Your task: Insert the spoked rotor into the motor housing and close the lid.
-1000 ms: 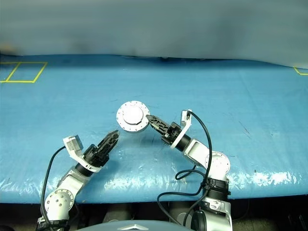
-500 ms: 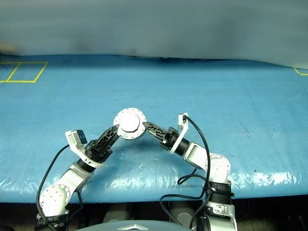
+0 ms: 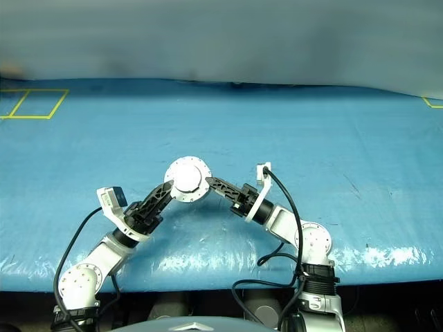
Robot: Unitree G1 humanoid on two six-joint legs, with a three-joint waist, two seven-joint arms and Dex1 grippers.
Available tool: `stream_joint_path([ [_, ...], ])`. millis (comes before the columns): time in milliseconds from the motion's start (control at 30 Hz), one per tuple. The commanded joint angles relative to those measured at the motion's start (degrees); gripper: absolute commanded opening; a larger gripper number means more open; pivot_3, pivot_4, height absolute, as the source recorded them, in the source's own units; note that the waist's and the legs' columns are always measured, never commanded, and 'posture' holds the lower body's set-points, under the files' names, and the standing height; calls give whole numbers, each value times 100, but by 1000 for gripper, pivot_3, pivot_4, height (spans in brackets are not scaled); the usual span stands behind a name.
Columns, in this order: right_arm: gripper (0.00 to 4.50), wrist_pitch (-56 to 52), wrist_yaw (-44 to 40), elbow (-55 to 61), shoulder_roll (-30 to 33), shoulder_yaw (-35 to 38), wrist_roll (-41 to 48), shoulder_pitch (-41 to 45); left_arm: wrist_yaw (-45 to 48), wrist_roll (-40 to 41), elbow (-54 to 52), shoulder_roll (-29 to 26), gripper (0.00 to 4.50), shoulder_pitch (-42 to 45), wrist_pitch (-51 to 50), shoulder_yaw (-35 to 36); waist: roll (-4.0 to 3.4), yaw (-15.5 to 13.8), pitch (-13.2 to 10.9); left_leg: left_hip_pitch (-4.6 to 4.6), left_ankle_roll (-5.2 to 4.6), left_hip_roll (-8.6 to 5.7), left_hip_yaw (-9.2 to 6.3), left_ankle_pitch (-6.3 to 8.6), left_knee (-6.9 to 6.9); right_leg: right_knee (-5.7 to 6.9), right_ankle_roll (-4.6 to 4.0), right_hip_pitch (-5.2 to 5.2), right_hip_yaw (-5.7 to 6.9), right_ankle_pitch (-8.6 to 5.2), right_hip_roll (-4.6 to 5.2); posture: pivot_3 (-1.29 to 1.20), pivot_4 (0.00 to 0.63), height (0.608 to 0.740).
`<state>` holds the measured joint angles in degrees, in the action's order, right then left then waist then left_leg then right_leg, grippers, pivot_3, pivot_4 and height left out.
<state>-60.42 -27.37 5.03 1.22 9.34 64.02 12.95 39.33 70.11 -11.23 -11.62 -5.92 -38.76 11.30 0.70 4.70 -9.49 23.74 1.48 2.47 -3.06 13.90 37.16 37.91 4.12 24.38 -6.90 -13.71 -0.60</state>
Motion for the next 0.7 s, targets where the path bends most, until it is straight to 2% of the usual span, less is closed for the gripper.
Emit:
stream_joint_path([
  [33, 1176, 158, -425, 296, -210, -231, 257, 146, 63, -101, -34, 14, 4468, -14, -252, -298, 0, -1, 0, 0, 0, 0, 0, 0, 0, 0, 0, 0, 0, 0, 0, 0, 150, 740],
  [700, 1176, 571, -351, 148, -427, -28, 244, 225, 106, -331, 30, 45, 4468, 8, -256, -245, 0, 3, 0, -1, 0, 0, 0, 0, 1, 3, 0, 0, -1, 1, 0, 0, 150, 740],
])
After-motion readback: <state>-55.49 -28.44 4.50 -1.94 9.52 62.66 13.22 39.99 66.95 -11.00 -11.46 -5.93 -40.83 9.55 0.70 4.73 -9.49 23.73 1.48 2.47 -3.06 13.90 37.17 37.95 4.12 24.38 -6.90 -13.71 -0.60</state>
